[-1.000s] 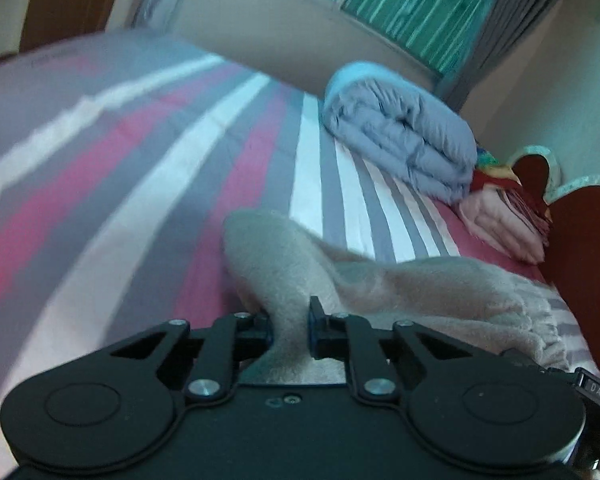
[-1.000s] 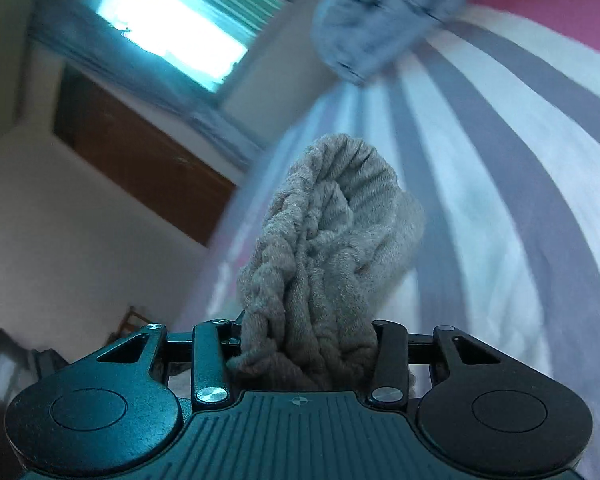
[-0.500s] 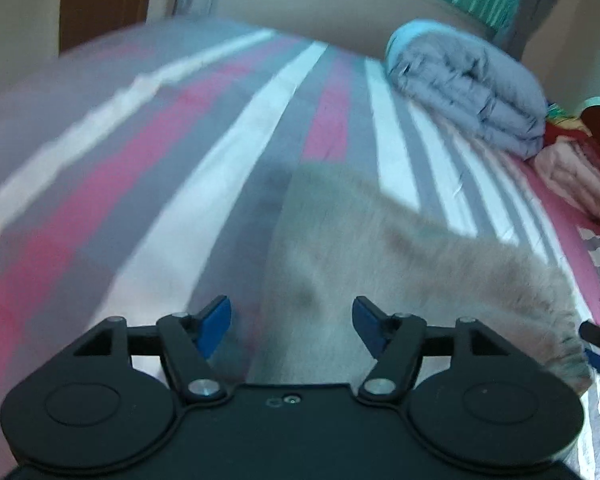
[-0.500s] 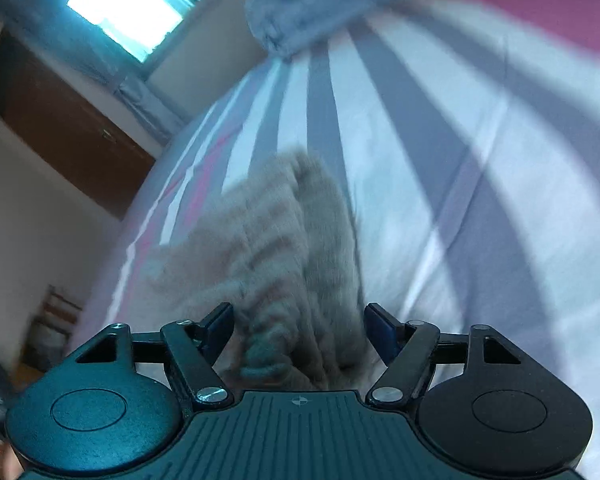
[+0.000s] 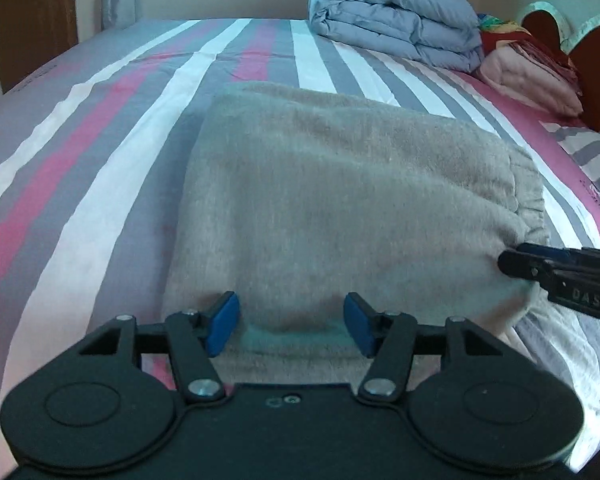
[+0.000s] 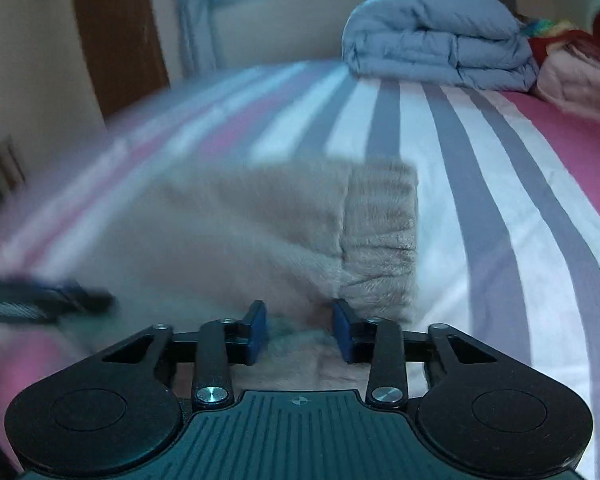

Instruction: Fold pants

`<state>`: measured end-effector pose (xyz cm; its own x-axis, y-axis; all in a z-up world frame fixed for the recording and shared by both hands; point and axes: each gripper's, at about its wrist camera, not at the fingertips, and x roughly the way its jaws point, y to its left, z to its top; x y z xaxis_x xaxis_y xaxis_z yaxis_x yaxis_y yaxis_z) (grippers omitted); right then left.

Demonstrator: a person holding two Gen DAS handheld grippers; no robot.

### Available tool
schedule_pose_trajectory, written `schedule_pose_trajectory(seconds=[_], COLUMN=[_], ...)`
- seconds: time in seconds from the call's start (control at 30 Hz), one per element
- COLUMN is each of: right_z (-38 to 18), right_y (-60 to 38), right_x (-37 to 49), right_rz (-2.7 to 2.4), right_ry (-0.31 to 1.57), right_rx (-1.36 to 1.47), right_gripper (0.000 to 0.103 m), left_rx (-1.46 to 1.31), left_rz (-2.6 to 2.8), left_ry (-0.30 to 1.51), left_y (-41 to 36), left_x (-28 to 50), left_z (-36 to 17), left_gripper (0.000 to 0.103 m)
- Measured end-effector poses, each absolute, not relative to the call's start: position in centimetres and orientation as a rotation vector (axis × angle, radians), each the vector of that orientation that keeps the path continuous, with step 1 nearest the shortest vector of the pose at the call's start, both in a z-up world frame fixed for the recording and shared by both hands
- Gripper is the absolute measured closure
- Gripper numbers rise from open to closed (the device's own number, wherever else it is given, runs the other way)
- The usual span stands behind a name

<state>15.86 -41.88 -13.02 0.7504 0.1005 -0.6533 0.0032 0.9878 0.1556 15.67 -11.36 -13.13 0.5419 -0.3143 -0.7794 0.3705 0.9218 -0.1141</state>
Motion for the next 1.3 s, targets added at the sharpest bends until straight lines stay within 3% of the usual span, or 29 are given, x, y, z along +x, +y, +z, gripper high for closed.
schedule_pose_trajectory(seconds=[0.2,0.3,0.43,0.6,0.9,1.17,1.3], right_z=[-14.1,-11.9,-8.9,-6.7,-12.1,-8.7,-11.7], right_y=[-42.6,-42.0,-41.3,-40.9,-45.4,-43.2,-41.5], right_x=[15.5,14.5,13.7,17.9,24.9,19.9,17.7], right_rz=[0.043,0.034,0.034,0.056,-0.030,0.027,0.024], right_ry=[0.716,0.712,0.674,0.662,0.787,0.671,0.725], right_rx=[0.148,0.149,0.146,0.048,0.131,0.103,-0.021], right_gripper=[0.074,0.073,0.072,0.072,0.072,0.072,0.072], left_rx=[0.079,0.094,0.100,0.107,0.109,0.085,0.078], left_rz=[-0.393,-0.361,-0.341,-0.383,-0.384,-0.342,-0.343], left_ry=[0.914,0.860,0.825,0.889,0.864,0.864,0.928], left_y=[-11.0,-10.9,-11.1,-12.3,-12.2,-11.6,-11.4], left_x=[15.8,14.7,14.1,14.6,14.4,15.4,17.0], left_z=[-12.1,-10.7,-10.2,-11.7,-13.3,-11.5,-12.7], left_gripper=[0.053,0.053,0.043,0.047,0.042,0.043,0.035])
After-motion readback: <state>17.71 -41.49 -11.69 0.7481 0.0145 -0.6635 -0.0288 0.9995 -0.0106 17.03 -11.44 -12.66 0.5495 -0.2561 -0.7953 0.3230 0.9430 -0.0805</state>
